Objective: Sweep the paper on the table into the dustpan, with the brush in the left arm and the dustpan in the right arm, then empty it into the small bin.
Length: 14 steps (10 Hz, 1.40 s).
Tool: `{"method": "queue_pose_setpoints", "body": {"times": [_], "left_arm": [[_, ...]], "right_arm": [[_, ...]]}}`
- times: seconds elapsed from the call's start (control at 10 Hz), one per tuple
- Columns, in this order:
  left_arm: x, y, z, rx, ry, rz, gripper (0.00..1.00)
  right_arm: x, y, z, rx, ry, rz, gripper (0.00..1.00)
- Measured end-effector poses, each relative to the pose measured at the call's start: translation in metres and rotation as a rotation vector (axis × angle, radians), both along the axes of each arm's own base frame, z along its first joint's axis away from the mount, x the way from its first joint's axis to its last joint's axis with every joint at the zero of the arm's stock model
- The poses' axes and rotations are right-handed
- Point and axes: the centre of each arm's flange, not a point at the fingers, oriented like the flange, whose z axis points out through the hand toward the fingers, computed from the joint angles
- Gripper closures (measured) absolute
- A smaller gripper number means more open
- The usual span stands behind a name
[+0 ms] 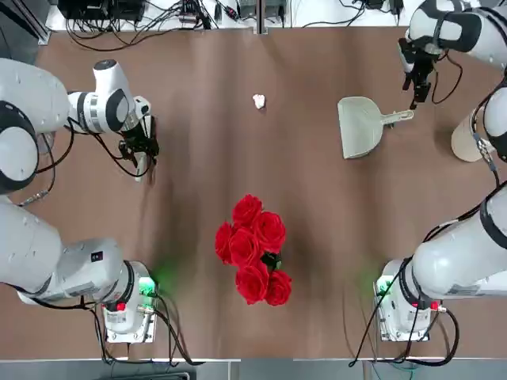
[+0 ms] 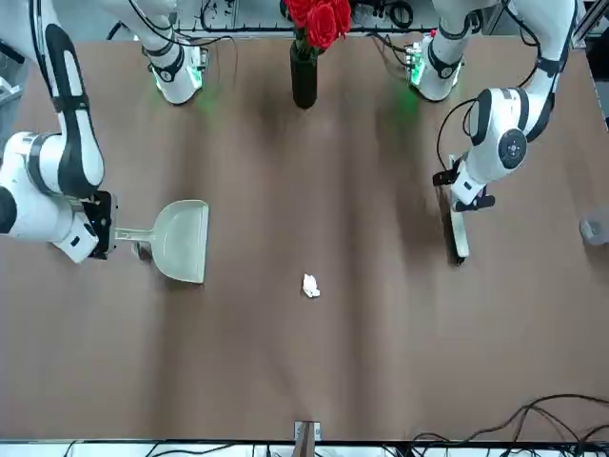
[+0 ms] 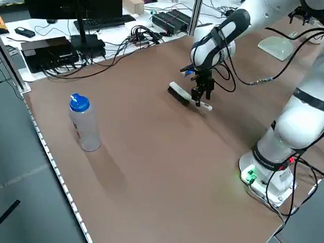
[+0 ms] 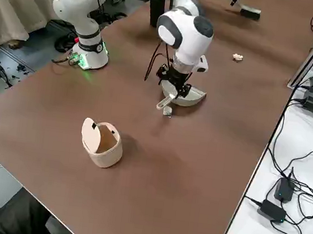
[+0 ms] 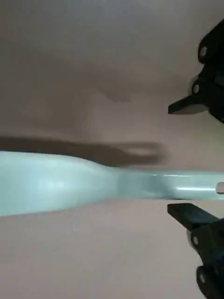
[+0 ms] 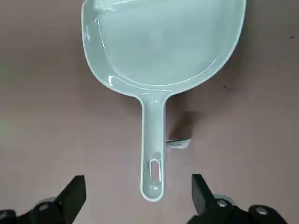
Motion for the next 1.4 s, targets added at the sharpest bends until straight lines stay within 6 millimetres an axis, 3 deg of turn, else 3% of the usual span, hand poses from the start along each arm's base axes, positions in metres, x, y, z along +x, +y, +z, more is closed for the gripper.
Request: {"method": "queue_pose_setpoints", "body": {"times": [0.3, 0.8, 1.4], "left_arm": [[-0.002, 0.002, -0.001, 0.002, 0.005, 0.001, 0.34], [-0.003, 0.004, -0.005, 0.018, 0.012, -0.005, 0.37], [-0.005, 0.008, -0.006, 0.049, 0.026, -0.013, 0.70]], "right_arm": [[-0.012, 0.001, -0.022, 0.001, -0.024, 0.009, 0.00], [-0.011, -0.005, -0.028, -0.007, -0.094, 0.004, 0.01], [-0.025, -0.013, -0.063, -0.013, -0.133, -0.011, 0.01]]}}
